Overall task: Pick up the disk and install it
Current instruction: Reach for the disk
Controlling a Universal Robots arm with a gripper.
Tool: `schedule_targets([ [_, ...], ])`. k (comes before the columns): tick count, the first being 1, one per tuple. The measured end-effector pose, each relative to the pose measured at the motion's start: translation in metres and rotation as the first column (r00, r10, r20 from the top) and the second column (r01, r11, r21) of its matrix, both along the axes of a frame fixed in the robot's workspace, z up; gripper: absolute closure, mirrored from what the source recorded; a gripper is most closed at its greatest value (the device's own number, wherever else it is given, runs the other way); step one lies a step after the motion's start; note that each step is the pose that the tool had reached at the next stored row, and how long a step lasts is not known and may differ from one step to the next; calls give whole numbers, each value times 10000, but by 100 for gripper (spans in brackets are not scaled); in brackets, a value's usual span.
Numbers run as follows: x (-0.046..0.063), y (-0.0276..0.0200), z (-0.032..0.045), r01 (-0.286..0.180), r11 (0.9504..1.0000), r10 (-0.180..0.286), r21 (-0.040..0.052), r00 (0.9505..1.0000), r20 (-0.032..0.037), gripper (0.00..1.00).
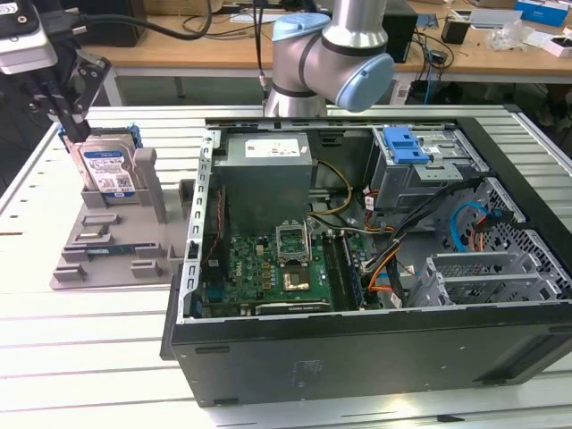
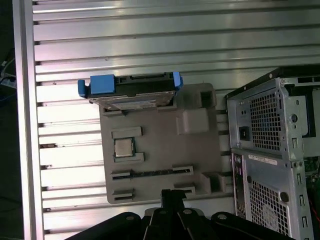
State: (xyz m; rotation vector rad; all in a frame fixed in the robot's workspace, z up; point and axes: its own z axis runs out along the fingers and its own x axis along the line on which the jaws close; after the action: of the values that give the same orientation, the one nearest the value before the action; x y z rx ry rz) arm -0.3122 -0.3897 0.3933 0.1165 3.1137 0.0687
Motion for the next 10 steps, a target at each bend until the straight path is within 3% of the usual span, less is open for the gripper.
schedule_targets([
  [3, -36, 59, 0, 0, 10000, 0, 1, 10000, 0, 89],
  [10, -107, 125, -1, 1, 10000, -1, 1, 10000, 1, 89],
])
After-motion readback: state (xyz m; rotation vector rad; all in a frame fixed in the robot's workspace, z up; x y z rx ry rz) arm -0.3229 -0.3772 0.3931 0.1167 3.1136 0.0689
